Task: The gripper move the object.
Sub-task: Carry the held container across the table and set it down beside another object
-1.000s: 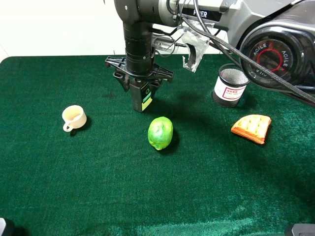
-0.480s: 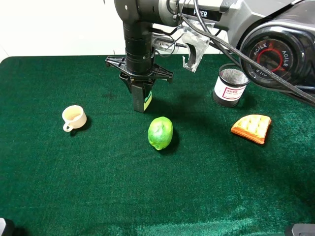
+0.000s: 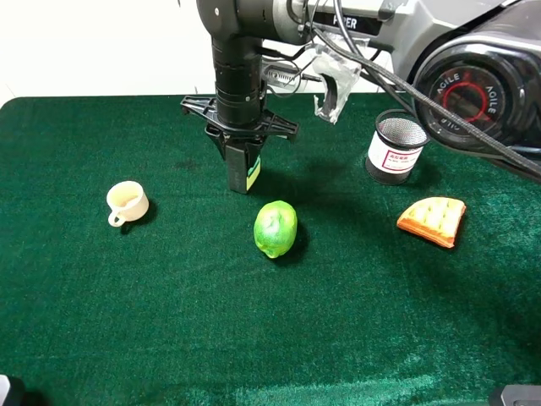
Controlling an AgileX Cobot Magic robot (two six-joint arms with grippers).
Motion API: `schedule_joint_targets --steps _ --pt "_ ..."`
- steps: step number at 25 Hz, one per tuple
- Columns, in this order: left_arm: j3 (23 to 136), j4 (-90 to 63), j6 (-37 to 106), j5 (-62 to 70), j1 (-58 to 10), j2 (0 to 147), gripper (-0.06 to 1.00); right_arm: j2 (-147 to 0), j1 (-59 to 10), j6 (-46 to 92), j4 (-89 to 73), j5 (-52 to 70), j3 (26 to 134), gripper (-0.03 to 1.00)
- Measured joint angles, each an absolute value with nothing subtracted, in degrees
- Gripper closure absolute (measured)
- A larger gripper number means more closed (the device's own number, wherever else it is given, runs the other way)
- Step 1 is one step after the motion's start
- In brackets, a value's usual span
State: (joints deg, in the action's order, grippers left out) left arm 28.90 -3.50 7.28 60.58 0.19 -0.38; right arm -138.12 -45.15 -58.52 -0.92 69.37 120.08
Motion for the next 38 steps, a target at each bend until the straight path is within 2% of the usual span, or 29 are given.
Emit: schedule_joint_targets --steps 24,38 --pt "28.9 -3.5 7.28 60.58 0.19 -0.38 -0.05 -123.16 -42.92 -45.07 -3.72 69.79 119.76 0.68" --pt "28.9 -3.5 7.28 60.58 0.19 -0.43 -0.05 -110.85 -35.07 -35.28 -3.45 70.28 108.27 0.68"
